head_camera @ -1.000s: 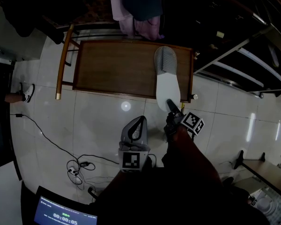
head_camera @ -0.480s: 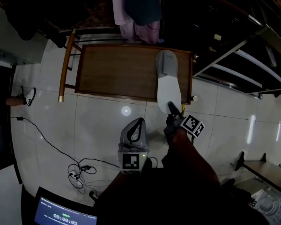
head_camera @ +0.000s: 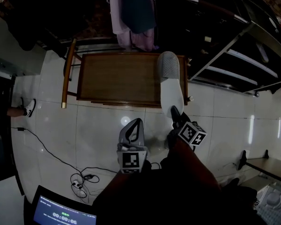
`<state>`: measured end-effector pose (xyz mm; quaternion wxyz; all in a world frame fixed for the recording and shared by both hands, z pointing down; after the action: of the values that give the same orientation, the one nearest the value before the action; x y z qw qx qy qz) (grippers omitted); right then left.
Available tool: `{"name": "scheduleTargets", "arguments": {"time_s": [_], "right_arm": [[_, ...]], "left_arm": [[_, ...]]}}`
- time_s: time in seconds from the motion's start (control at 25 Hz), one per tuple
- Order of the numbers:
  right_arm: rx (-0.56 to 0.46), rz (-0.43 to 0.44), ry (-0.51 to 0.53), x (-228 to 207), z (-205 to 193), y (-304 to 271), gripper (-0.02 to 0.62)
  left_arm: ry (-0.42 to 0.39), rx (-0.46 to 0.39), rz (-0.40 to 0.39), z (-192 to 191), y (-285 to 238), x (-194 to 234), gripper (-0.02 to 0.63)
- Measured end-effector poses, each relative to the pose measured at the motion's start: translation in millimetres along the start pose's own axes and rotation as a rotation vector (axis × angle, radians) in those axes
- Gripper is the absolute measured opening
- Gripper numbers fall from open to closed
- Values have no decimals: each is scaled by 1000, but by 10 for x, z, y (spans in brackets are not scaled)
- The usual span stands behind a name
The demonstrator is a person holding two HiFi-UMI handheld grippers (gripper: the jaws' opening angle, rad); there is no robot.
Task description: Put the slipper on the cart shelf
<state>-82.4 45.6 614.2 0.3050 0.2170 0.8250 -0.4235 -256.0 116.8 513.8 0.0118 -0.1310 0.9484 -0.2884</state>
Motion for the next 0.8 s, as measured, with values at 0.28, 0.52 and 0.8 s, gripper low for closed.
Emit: {"name": "scheduleTargets", "arguments": {"time_s": [0.28, 0.52, 0.8], "right_arm": [[-147, -205, 401, 523, 281, 415, 40], [-276, -317, 626, 1013, 479, 875, 39], [-499, -402, 892, 1517, 617, 1273, 40]], "left_arm": [[29, -75, -75, 155, 71, 31, 15], [22, -124, -96, 485, 282, 13, 15], [29, -182, -81, 682, 273, 139, 15]]}}
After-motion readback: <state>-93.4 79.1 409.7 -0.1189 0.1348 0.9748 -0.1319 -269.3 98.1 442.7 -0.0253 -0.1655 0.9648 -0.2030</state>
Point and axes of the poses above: the fingertips, and each gripper's own axes: y backward along the fingers, x to its left, z out of its top, the point moved 3 cm from there along y, backward along the fingers, and after that the axes turned 15 degrees about x, right-handed, at the moved point
